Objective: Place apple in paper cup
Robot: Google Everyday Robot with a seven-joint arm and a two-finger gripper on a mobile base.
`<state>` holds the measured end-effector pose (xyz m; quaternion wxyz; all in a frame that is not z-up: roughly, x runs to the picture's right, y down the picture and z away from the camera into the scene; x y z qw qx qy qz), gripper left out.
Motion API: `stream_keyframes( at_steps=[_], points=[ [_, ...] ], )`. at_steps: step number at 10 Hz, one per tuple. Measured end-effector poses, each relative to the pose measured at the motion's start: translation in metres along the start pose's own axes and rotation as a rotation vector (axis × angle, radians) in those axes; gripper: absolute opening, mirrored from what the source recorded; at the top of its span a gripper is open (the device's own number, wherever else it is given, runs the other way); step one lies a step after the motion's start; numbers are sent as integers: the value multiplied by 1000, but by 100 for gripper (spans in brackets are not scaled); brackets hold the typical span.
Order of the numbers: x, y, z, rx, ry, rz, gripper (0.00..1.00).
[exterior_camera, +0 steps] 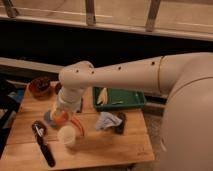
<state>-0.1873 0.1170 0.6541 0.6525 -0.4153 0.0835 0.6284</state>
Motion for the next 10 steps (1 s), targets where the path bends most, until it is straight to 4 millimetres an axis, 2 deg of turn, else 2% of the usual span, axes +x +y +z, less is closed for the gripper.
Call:
stream_keyframes(
  at_steps=[7, 10],
  points=[
    [0, -3, 0, 5, 4, 3, 0],
    [11, -8, 8, 20, 27, 17, 0]
  ],
)
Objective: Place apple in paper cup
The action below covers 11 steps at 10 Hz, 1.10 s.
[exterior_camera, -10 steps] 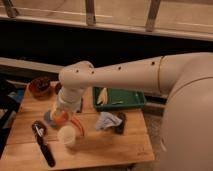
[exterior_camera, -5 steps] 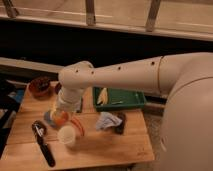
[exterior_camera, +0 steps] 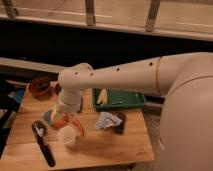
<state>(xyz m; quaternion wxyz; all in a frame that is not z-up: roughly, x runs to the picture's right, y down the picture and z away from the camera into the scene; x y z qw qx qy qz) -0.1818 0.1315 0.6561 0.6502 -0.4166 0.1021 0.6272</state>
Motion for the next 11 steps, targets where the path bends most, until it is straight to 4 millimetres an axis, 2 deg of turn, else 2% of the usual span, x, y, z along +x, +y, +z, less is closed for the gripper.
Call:
stream_keyframes(
  at_steps=[3, 4, 9, 10, 11],
  points=[
    [12, -9, 10, 10, 27, 28, 1],
    [15, -14, 13, 14, 35, 44, 6],
    [21, -30, 24, 7, 59, 84, 54],
    [21, -29, 26, 9, 67, 82, 59],
    [22, -26, 28, 21, 82, 75, 60]
  ],
)
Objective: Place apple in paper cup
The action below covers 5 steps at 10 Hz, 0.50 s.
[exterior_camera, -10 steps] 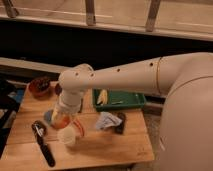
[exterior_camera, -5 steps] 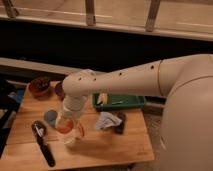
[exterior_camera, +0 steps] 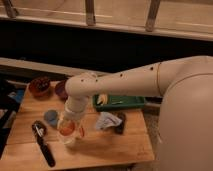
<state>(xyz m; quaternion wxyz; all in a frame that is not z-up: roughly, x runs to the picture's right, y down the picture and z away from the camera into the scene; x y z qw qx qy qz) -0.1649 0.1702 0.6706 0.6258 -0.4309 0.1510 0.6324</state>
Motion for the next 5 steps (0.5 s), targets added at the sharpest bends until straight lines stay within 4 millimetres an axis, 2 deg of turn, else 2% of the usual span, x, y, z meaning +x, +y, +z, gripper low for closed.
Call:
stream_keyframes(
  at_steps=[5],
  points=[
    [2, 6, 6, 19, 29, -12, 60]
  ],
)
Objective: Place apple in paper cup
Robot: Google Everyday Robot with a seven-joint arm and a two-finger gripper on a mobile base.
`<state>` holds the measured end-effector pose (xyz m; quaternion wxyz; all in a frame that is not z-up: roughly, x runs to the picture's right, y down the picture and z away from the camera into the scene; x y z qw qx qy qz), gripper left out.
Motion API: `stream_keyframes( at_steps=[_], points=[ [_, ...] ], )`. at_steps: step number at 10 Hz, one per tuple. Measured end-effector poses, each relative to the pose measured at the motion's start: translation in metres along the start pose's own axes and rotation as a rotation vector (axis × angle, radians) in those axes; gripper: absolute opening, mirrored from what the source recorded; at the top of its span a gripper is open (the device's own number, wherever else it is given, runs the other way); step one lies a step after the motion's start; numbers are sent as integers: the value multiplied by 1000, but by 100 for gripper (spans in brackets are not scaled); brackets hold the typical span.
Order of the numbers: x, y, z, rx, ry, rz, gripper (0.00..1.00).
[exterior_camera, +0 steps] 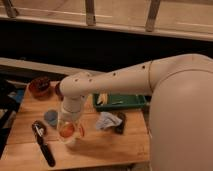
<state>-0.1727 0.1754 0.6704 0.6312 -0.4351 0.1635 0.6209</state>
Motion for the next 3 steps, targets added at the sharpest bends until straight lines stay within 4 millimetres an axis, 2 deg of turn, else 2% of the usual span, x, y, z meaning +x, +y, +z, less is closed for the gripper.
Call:
stream_keyframes(
  at_steps=[3],
  points=[
    [0, 0, 0, -1, -1, 0, 60]
  ],
)
